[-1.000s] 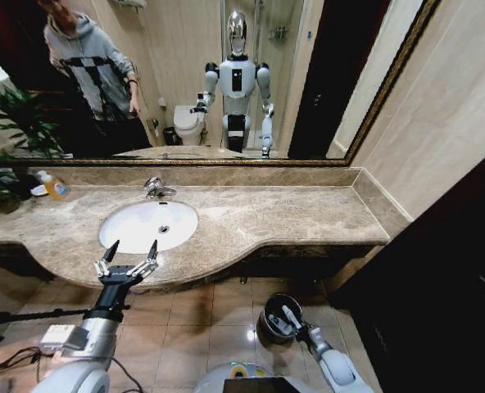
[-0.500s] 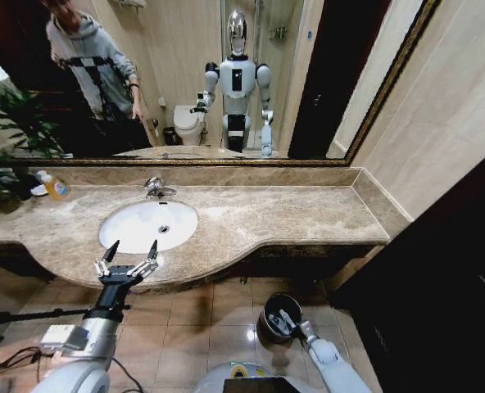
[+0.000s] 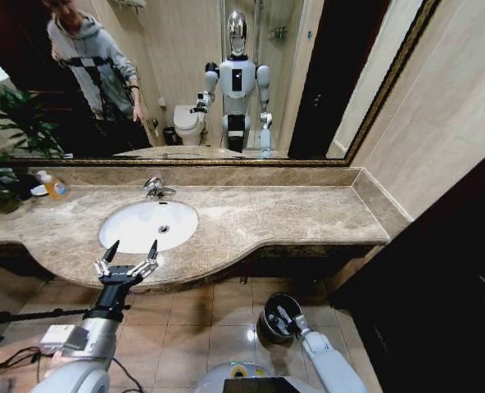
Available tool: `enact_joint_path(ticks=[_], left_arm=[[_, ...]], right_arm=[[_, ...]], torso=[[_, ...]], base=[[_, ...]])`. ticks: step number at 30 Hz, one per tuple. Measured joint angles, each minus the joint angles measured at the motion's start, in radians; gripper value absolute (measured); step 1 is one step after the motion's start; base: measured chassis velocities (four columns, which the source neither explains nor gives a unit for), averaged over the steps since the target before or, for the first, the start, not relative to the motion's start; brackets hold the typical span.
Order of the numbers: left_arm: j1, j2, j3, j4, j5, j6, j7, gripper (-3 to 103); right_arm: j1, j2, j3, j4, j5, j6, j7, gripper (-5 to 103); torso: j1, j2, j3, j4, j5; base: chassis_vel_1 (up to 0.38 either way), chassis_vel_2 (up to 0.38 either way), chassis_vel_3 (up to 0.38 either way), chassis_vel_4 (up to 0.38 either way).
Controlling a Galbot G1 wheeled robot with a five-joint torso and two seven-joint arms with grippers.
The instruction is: Pick up the trash from the sink and place it in the trash bin.
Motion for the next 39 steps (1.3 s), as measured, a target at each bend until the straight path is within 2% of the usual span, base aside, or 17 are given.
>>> enact_joint_path(ticks=[2,4,6,7,10,11,14,16,18,22,28,32,34,36,39], left_arm=[[0.0,0.0,0.0,0.0,0.0,0.0,0.0,100],[0.0,0.0,0.0,0.0,0.0,0.0,0.0,100],[0.0,0.0,0.0,0.0,0.0,0.0,0.0,100],[0.0,0.0,0.0,0.0,0.0,0.0,0.0,100],[0.0,0.0,0.0,0.0,0.0,0.0,0.0,100],[0.0,0.0,0.0,0.0,0.0,0.0,0.0,100],[0.0,0.0,0.0,0.0,0.0,0.0,0.0,100],[0.0,0.0,0.0,0.0,0.0,0.0,0.0,100],[0.0,0.0,0.0,0.0,0.0,0.0,0.0,100],[0.0,0.0,0.0,0.0,0.0,0.0,0.0,100],[0.0,0.0,0.0,0.0,0.0,0.0,0.0,100],[0.0,0.0,0.0,0.0,0.0,0.0,0.0,100],[0.0,0.0,0.0,0.0,0.0,0.0,0.0,100],[0.0,0.0,0.0,0.0,0.0,0.0,0.0,100],[0.0,0.0,0.0,0.0,0.0,0.0,0.0,100]], right_arm=[[0.003,0.001,0.001,-0.004,0.0,0.003,0.002,42],[0.002,0.001,0.001,-0.004,0.0,0.003,0.002,42],[-0.002,0.001,0.002,0.002,0.0,0.001,-0.001,54],[-0.002,0.001,0.002,0.002,0.0,0.001,-0.001,54],[-0.012,-0.001,0.002,0.012,-0.003,-0.002,-0.004,70],[-0.012,-0.001,0.002,0.012,-0.003,-0.002,-0.004,70],[-0.021,-0.004,0.003,0.023,-0.004,-0.003,-0.005,86],[-0.024,-0.005,0.003,0.026,-0.004,-0.004,-0.006,86],[-0.033,-0.007,0.004,0.035,-0.004,-0.005,-0.006,96],[-0.046,-0.009,0.006,0.049,-0.005,-0.007,-0.006,100],[-0.065,-0.015,0.018,0.077,0.005,-0.004,-0.006,100],[-0.111,-0.02,0.049,0.179,0.077,0.002,0.011,100],[-0.173,-0.035,0.072,0.325,0.208,-0.006,0.026,100],[-0.181,-0.037,0.077,0.342,0.221,0.0,0.027,100],[-0.255,-0.056,0.132,0.486,0.263,0.053,0.05,100]], torso=[[0.0,0.0,0.0,0.0,0.0],[0.0,0.0,0.0,0.0,0.0],[0.0,0.0,0.0,0.0,0.0001],[0.0,0.0,0.0,0.0,0.0001],[0.0,0.0,0.0,0.0,0.0001],[0.0,0.0,0.0,0.0,0.0001],[0.0,0.0,0.0,0.0,0.0],[0.0,0.0,0.0,0.0,0.0001],[0.0,0.0,0.0,0.0,0.0],[0.0,0.0,0.0,0.0,0.0],[0.0,0.0,0.0,0.0,0.0],[0.0,0.0,0.0,0.0001,0.0003],[0.0,0.0,0.0,-0.0001,0.0],[0.0,0.0,0.0,-0.0001,0.0],[0.0,0.0,0.0,-0.0001,-0.0001]], base=[[0.0,0.0,0.0,0.0],[0.0,0.0,0.0,0.0],[0.0,0.0,0.0,0.0],[0.0,0.0,0.0,0.0],[0.0,0.0,0.0,0.0],[0.0,0.0,0.0,0.0],[0.0,0.0,0.0,0.0],[0.0,0.0,0.0,0.0],[0.0,0.0,0.0,0.0],[0.0,0.0,0.0,0.0],[0.0,0.0,0.0,0.0],[0.0,0.0,0.0,0.0],[0.0,0.0,0.0,0.0],[0.0,0.0,0.0,0.0],[0.0,0.0,0.0,0.0]])
